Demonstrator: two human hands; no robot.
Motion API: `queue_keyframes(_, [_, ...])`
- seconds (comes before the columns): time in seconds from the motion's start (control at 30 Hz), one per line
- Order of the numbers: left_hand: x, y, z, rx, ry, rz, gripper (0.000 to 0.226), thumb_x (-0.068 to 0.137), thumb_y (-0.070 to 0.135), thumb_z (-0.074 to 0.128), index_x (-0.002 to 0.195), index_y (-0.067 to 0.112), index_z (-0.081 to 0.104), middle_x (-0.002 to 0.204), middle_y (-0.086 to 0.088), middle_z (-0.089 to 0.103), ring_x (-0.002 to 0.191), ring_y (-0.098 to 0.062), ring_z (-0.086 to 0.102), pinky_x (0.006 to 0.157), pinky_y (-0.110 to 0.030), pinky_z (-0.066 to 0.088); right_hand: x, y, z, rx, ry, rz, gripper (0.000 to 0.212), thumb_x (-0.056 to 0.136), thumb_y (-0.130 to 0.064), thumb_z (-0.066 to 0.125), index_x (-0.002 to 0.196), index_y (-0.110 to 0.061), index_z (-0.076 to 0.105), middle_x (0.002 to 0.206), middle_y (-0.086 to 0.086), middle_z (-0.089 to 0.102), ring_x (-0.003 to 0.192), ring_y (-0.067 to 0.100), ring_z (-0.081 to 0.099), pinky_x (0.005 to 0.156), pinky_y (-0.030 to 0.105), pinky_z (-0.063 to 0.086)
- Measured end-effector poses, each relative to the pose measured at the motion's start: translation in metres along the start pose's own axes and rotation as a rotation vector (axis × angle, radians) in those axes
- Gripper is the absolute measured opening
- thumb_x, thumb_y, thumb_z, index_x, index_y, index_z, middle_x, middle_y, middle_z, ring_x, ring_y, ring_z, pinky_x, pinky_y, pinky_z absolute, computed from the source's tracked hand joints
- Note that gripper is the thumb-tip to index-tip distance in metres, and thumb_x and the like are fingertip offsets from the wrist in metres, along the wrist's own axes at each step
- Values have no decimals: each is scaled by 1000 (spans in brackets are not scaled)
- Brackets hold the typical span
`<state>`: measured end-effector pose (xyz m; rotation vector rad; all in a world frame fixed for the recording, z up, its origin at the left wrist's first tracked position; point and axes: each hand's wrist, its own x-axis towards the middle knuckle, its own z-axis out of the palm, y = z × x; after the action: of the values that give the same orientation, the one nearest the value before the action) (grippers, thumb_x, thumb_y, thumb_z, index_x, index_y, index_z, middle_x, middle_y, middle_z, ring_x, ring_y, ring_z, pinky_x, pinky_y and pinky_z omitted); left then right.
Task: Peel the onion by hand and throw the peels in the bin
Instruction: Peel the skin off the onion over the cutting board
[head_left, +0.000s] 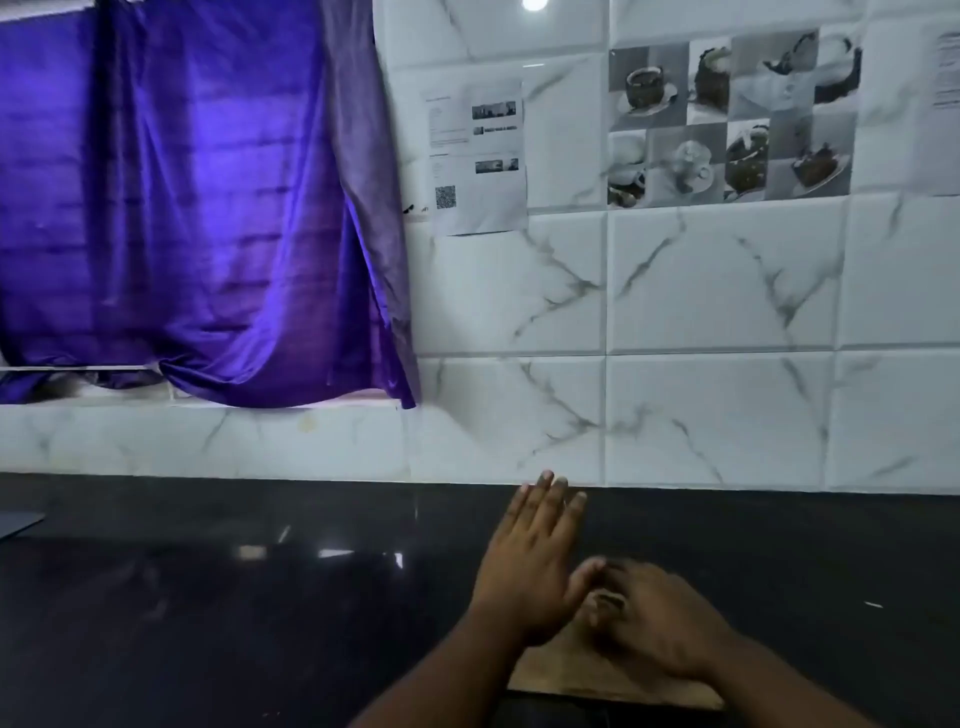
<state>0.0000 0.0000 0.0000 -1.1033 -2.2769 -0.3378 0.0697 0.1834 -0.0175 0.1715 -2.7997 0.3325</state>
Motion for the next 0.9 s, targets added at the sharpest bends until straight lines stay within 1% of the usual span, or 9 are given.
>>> queue_keyframes(0.1, [1, -2, 22, -22, 57, -37, 71, 107, 64, 22, 158, 19, 41, 167, -5, 40, 160, -23, 27, 126, -38, 9, 2, 13, 14, 82, -18, -27, 24, 88, -64, 51, 111, -58, 54, 105, -22, 66, 98, -5, 63, 86, 30, 53])
queue_keyframes(0.23, [7, -1, 47, -157, 132, -139, 55, 106, 59, 34, 145, 25, 53, 139, 4, 63, 127, -19, 59, 110, -34, 40, 8, 11, 7, 310, 28, 29, 23, 83, -54, 71, 105, -55, 64, 102, -27, 70, 94, -5, 66, 77, 20, 52])
queue_keyframes(0.3, [5, -2, 55, -215, 163, -207, 47, 104, 54, 36, 139, 29, 57, 128, 7, 67, 115, -15, 62, 101, -32, 45, 12, 14, 7, 405, 103, 88, 32, 82, -47, 75, 113, -50, 67, 105, -22, 74, 92, 1, 71, 80, 28, 58])
queue_keyframes(0.37, [1, 1, 65, -308, 179, -250, 28, 103, 48, 39, 115, 37, 61, 107, 12, 68, 97, -9, 61, 88, -30, 46, 14, 20, 19, 414, 112, 54, 39, 77, -53, 72, 116, -52, 65, 106, -22, 75, 91, 3, 73, 83, 34, 59])
queue_keyframes(0.47, [0, 3, 73, -357, 148, -247, 28, 102, 44, 40, 80, 30, 50, 75, 8, 55, 71, -9, 51, 69, -30, 39, 14, 22, 29, 428, 47, 40, 21, 79, -49, 75, 100, -46, 72, 99, -26, 71, 93, -1, 70, 85, 30, 56])
queue_keyframes(0.53, [1, 3, 74, -368, 123, -261, 33, 100, 45, 40, 77, 24, 49, 73, 3, 57, 69, -13, 54, 67, -34, 39, 12, 25, 30, 452, 30, 22, 19, 81, -52, 75, 99, -47, 71, 99, -26, 72, 97, -1, 68, 85, 28, 55])
queue_keyframes(0.67, [-1, 5, 74, -381, 68, -219, 33, 101, 47, 39, 75, 28, 46, 74, 1, 59, 71, -16, 56, 67, -32, 34, 5, 21, 23, 510, -1, -28, 41, 72, -54, 84, 110, -50, 68, 108, -31, 71, 107, -9, 66, 89, 14, 51])
queue_keyframes(0.8, [-4, 7, 73, -414, 81, -202, 41, 105, 51, 35, 83, 25, 57, 78, 1, 66, 72, -16, 60, 65, -33, 38, 4, 24, 26, 481, 80, -39, 60, 58, -53, 88, 110, -61, 59, 107, -32, 70, 96, -4, 70, 80, 17, 54])
queue_keyframes(0.9, [-6, 8, 69, -468, 103, -186, 38, 105, 55, 39, 94, 25, 61, 84, 2, 68, 76, -14, 62, 66, -36, 44, 7, 31, 29, 607, 265, 5, 51, 58, -25, 89, 99, -45, 68, 97, -18, 76, 84, 2, 74, 72, 14, 55])
